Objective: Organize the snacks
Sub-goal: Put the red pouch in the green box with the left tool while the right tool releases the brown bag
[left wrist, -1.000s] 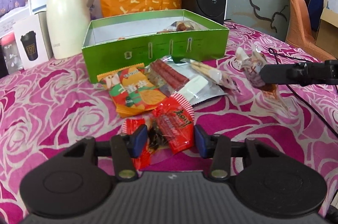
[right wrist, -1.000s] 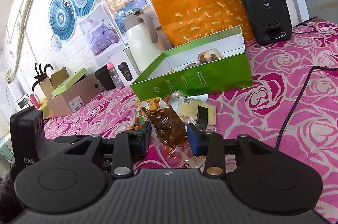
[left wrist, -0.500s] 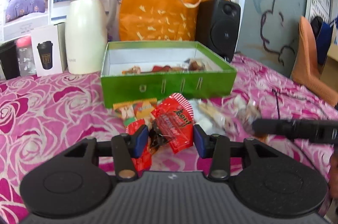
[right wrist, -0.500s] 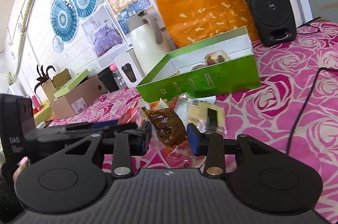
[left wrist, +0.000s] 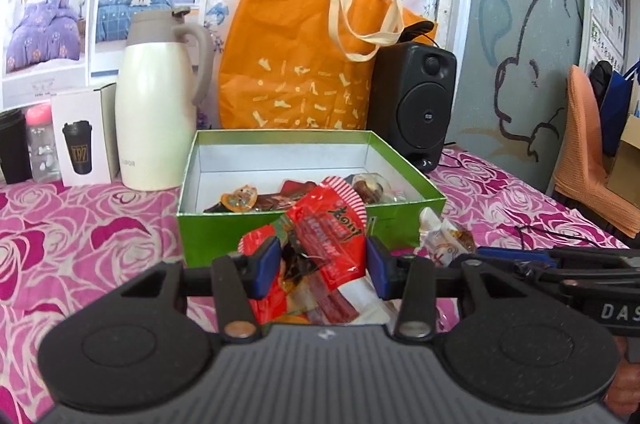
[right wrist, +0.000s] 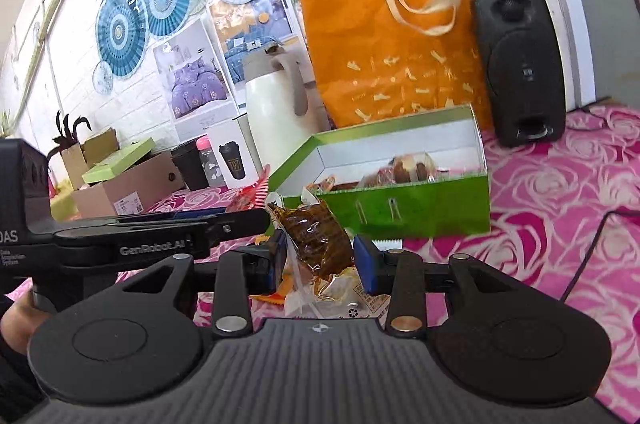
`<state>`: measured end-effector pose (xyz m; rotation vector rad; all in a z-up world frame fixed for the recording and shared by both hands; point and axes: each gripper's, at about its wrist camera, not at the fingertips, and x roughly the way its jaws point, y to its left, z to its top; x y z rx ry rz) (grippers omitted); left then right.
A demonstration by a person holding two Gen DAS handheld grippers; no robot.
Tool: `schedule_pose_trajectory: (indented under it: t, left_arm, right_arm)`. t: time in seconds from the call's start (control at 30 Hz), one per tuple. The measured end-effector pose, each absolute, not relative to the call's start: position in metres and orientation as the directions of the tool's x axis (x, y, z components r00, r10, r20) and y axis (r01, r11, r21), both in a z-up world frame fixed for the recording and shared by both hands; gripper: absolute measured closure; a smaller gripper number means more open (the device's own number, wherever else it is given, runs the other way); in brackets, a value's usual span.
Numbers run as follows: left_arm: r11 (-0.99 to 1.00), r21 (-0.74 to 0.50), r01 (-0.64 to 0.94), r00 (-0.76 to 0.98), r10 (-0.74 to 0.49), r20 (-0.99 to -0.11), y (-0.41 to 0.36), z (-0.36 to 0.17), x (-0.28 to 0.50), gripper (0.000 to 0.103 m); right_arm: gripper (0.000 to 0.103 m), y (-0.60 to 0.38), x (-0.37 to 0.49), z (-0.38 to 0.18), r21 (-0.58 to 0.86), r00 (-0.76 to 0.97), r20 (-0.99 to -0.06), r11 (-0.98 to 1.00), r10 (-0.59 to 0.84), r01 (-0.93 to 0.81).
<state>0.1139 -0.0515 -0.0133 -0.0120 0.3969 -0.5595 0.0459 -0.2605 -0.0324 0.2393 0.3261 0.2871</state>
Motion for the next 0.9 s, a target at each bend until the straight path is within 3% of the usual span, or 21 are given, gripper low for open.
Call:
schedule_pose_trajectory:
  t: [0.6, 0.9]
  left_arm:
    - [0.910, -0.025, 0.414, 0.843, -0.394, -0.367, -0.094, 0.000, 0.201, 0.058]
    - [0.907, -0.064, 0.417, 0.831, -0.409, -0.377, -0.102, -0.017, 0.247, 0.057]
  right_arm:
    - [0.038, -0.282, 0.130, -0.005, 0.197, 0.956, -0.212, 0.967, 0.202, -0.161]
    - [0.038, -0.297, 0.170, -0.014, 0.124, 0.974, -0.204, 0.989, 0.101, -0.077]
